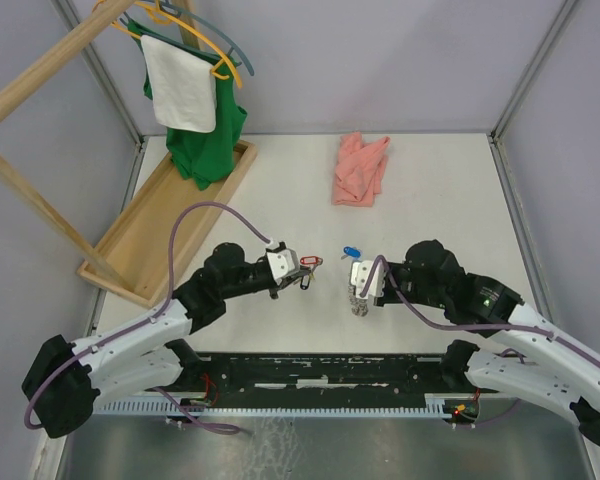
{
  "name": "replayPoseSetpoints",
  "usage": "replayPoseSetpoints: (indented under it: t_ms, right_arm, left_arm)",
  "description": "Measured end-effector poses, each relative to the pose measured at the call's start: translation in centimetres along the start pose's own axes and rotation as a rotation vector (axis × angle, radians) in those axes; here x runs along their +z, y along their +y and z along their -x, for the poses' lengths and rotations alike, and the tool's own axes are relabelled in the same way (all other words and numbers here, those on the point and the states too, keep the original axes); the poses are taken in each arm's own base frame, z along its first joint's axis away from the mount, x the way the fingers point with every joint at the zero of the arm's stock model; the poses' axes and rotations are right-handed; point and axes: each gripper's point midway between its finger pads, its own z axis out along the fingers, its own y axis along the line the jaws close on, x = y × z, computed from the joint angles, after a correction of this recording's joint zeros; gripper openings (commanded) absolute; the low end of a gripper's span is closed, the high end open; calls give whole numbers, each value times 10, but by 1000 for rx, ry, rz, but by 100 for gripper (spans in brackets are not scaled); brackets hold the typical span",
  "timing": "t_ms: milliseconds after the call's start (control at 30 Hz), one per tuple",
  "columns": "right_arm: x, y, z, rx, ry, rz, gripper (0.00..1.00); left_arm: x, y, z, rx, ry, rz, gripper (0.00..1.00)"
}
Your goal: Put the keys on the keyring
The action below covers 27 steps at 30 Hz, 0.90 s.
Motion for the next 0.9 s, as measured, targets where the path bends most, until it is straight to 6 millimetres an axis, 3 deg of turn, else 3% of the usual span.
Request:
replayPoseSetpoints:
  t_ms: [367, 900]
  right_arm:
    - [11, 1, 5, -41, -42, 12, 1]
    - [26, 12, -3, -123, -75, 44, 1]
  left_arm:
    - [16, -29, 31, 300, -140, -87, 3]
    - [40, -49, 29, 390, -190, -137, 3]
